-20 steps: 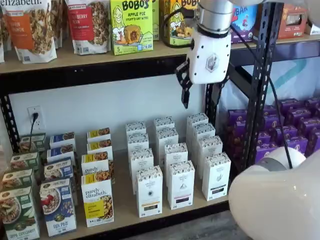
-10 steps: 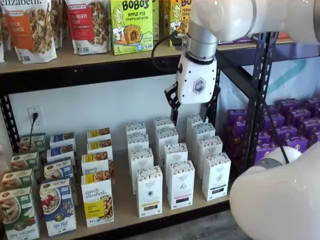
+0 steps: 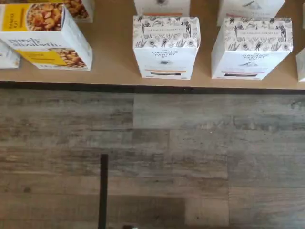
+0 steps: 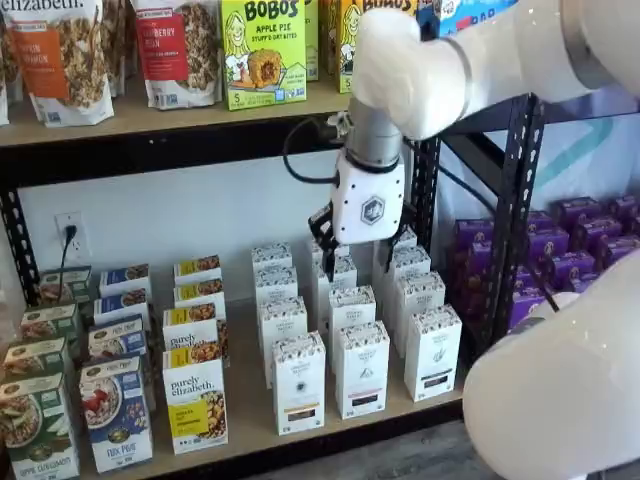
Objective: Pick up the white box with a yellow strip in the middle, on the bottom shelf, the fourth box from the left
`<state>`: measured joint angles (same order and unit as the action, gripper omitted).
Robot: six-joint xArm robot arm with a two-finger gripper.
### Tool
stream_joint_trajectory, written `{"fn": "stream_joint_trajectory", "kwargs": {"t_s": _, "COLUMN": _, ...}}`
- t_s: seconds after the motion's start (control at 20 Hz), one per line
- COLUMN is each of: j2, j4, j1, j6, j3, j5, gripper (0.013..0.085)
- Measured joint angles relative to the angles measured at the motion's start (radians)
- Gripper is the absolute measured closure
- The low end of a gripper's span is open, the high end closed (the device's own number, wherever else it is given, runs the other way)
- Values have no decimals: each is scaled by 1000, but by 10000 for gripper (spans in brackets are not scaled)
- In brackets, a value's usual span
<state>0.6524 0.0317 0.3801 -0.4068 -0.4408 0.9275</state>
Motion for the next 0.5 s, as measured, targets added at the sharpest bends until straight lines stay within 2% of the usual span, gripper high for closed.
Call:
{"fn": "stream_joint_trajectory", "kwargs": {"t_s": 0.2, "j2": -79, "j4": -12, "j1": -1, "j6": 7, "j3": 9, "j5": -96, "gripper": 130}}
{"fn": "stream_joint_trajectory", "kwargs": {"t_s": 0.5, "j2": -190, "j4": 10, "j1": -3, "j6": -8, "j3": 6, "j5": -201, "gripper": 130}}
